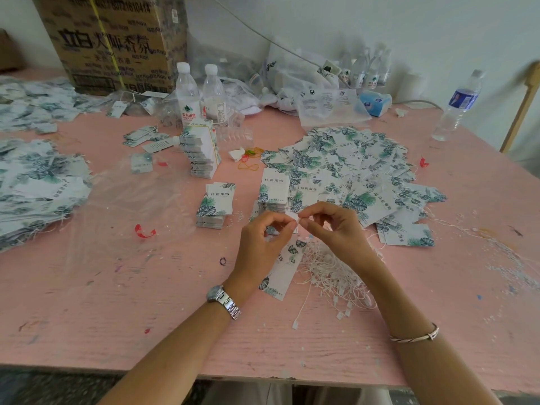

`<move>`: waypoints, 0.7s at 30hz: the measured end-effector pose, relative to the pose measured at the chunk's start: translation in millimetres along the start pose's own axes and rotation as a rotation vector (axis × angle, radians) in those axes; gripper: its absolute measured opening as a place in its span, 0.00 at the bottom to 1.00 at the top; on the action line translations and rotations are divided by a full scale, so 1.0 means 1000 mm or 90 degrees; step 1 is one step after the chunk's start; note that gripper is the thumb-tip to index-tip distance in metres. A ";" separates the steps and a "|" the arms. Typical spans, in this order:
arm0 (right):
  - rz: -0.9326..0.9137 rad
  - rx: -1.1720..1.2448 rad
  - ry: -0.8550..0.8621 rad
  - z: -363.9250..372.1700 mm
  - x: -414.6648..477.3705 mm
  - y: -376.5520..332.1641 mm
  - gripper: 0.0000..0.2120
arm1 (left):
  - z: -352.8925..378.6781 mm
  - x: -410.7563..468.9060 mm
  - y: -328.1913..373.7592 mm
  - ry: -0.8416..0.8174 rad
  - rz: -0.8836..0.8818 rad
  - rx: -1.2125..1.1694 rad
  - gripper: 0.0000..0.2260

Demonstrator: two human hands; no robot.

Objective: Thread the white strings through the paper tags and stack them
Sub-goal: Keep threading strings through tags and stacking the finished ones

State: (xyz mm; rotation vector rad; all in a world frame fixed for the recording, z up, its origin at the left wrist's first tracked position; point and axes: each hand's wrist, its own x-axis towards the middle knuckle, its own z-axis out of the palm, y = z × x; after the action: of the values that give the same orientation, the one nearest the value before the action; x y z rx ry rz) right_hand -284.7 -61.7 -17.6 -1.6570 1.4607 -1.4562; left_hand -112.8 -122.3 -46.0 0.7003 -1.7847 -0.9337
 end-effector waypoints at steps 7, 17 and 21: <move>-0.011 -0.003 0.005 0.001 -0.001 -0.001 0.05 | -0.001 -0.001 0.000 -0.004 0.003 0.005 0.02; 0.004 -0.014 -0.002 0.000 -0.002 -0.002 0.03 | 0.000 -0.001 -0.001 -0.018 -0.005 -0.006 0.01; 0.007 -0.047 -0.001 0.001 -0.003 -0.001 0.03 | 0.000 -0.002 -0.001 -0.031 -0.012 -0.011 0.01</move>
State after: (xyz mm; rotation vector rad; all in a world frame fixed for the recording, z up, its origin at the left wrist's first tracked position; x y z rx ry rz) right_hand -283.0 -58.8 -18.2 -1.6897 1.5376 -1.4104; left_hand -112.3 -120.5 -47.8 0.6896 -1.8134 -0.9858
